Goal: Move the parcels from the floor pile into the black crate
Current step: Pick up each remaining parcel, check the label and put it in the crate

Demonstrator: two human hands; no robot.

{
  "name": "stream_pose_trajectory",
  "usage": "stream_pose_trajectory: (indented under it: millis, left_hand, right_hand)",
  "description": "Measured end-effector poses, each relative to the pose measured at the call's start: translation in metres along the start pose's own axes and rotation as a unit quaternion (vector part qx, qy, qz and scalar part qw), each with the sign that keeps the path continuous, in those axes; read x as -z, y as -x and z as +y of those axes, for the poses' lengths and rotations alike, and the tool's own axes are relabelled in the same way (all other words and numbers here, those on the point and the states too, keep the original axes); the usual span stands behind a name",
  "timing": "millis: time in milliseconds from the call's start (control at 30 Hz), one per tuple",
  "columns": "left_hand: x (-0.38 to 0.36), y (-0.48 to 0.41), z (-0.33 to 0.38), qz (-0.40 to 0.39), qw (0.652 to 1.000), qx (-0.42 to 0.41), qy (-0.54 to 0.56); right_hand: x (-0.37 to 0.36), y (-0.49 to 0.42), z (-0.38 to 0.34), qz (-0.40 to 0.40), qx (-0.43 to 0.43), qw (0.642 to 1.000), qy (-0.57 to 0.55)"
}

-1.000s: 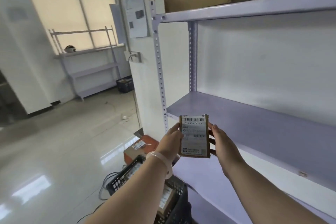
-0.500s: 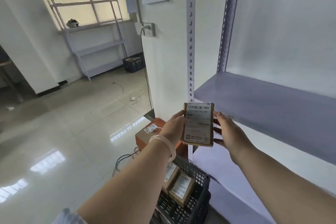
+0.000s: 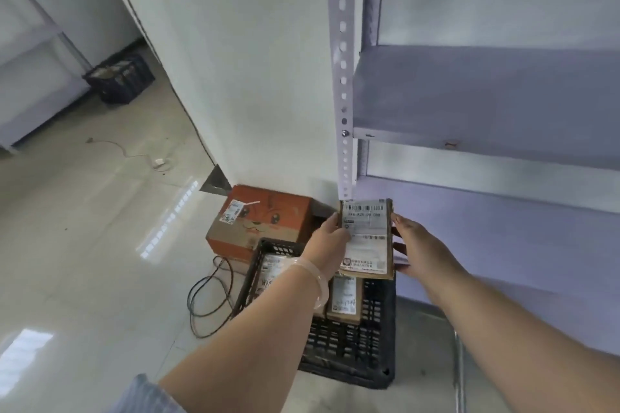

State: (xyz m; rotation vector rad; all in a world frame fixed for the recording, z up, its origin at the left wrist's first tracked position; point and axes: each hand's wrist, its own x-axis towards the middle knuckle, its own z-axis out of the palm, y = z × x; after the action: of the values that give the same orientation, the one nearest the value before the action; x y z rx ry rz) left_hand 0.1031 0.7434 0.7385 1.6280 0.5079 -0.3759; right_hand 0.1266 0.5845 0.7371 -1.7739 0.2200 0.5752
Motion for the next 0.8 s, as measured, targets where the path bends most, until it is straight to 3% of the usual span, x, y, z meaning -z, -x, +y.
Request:
stream_pose_trajectory:
  millis: [133,367,633,800]
  left_hand:
    - [-0.004,-0.017,-0.029,-0.033,0.998,0.056,0.011]
    - [0.005,-0.041,-0.108,-0.015,0.987,0.157,0.027]
    - [0.026,-0.073,-0.24,0.052,0.937,0.272,0.213]
    - [0.042,-0.099,-0.302,0.069,0.941,0.271,0.19]
  right_hand:
    - [-0.003,-0.011,0.029,-0.006,-0.032,0.999,-0.014]
    - [-0.043,-0.032,0.109,-0.052,-0.108,0.993,-0.017]
    - [-0.1,-0.077,0.192,-0.04,-0.159,0.982,0.09]
    - [-0.135,-0.108,0.233,-0.049,-0.122,0.975,0.181]
